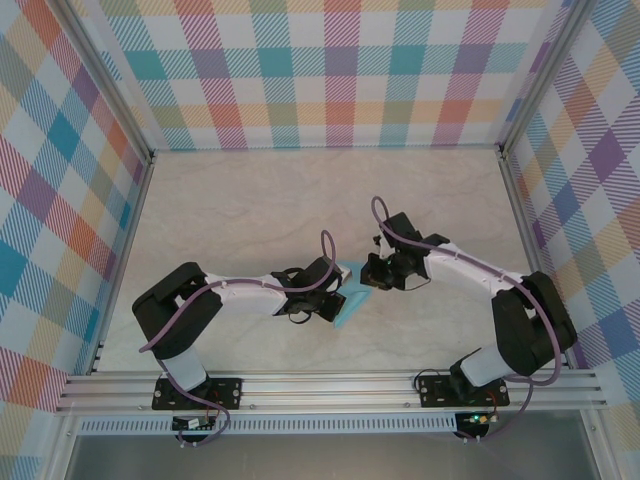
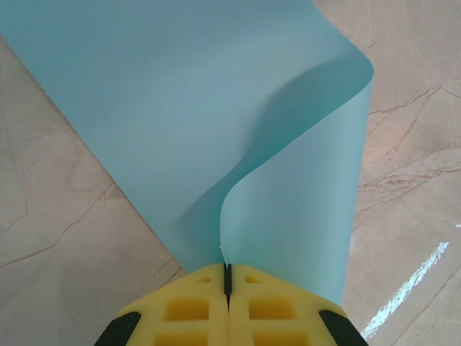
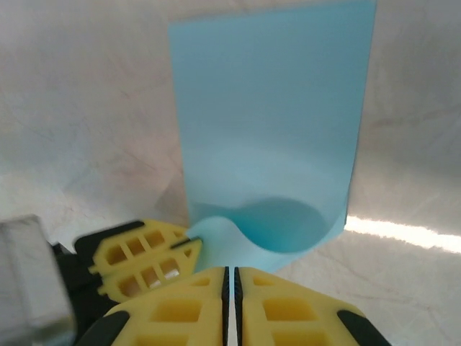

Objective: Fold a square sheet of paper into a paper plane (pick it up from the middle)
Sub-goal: Third fold the triangle at the center of the table.

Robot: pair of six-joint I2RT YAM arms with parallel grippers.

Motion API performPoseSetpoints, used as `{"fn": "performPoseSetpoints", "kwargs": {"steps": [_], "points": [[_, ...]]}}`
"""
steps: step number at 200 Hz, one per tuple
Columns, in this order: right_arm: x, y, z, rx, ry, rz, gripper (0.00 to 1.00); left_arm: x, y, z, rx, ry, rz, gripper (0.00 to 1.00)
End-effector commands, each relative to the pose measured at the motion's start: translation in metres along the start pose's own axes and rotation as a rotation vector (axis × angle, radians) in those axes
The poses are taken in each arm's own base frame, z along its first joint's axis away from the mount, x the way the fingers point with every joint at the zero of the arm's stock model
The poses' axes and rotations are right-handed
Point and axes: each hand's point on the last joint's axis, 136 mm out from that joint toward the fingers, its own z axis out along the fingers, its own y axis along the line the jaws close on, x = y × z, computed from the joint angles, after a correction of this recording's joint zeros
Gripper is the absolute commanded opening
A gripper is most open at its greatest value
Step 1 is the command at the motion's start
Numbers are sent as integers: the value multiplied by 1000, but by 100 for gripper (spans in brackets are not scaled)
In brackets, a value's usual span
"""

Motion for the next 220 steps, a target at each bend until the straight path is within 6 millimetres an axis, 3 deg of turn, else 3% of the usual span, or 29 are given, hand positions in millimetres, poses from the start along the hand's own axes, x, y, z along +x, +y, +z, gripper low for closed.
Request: {"fn": "performPoseSetpoints", "kwargs": {"steps": [1,68,220], "points": [[7,24,8,-125,31,5,11,11,13,-2,-37,26,-24,0],[23,20,29,-153,98,39,12,12,14,-4,-45,32,-28,0],[37,-25,58,-30,122,90,14,16,16,-7,-49,42,-27,0]]}}
